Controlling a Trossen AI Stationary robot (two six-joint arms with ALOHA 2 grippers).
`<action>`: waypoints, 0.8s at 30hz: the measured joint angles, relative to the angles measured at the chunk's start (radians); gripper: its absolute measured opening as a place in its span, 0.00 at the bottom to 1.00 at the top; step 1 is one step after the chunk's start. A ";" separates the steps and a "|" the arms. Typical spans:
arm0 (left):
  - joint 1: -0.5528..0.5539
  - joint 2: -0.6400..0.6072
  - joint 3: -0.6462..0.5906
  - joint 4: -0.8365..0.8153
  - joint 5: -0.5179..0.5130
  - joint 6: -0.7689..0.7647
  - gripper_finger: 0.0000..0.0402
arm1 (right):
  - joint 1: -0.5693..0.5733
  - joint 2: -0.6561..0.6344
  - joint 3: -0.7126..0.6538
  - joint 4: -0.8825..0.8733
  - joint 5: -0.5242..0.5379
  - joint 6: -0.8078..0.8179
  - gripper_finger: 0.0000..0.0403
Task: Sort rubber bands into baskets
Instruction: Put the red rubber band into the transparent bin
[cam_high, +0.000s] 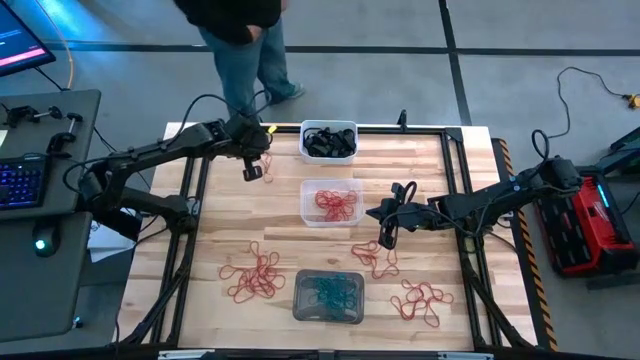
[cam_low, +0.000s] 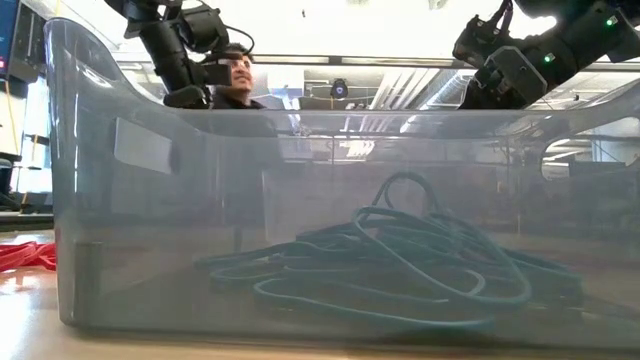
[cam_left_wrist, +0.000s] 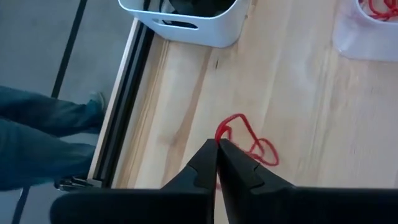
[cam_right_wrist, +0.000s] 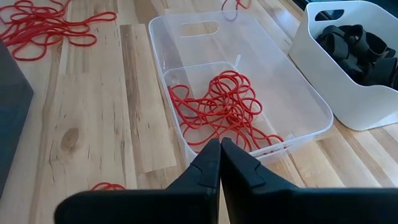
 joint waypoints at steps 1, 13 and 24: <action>0.000 0.000 0.000 -0.001 0.000 0.000 0.02 | 0.000 0.000 0.000 0.000 0.000 0.000 0.00; 0.000 0.000 0.000 -0.018 0.003 0.031 0.06 | 0.000 0.000 0.000 0.000 -0.001 0.000 0.00; 0.026 0.060 -0.084 -0.004 0.051 -0.053 0.20 | 0.000 0.000 0.000 0.000 -0.002 -0.001 0.00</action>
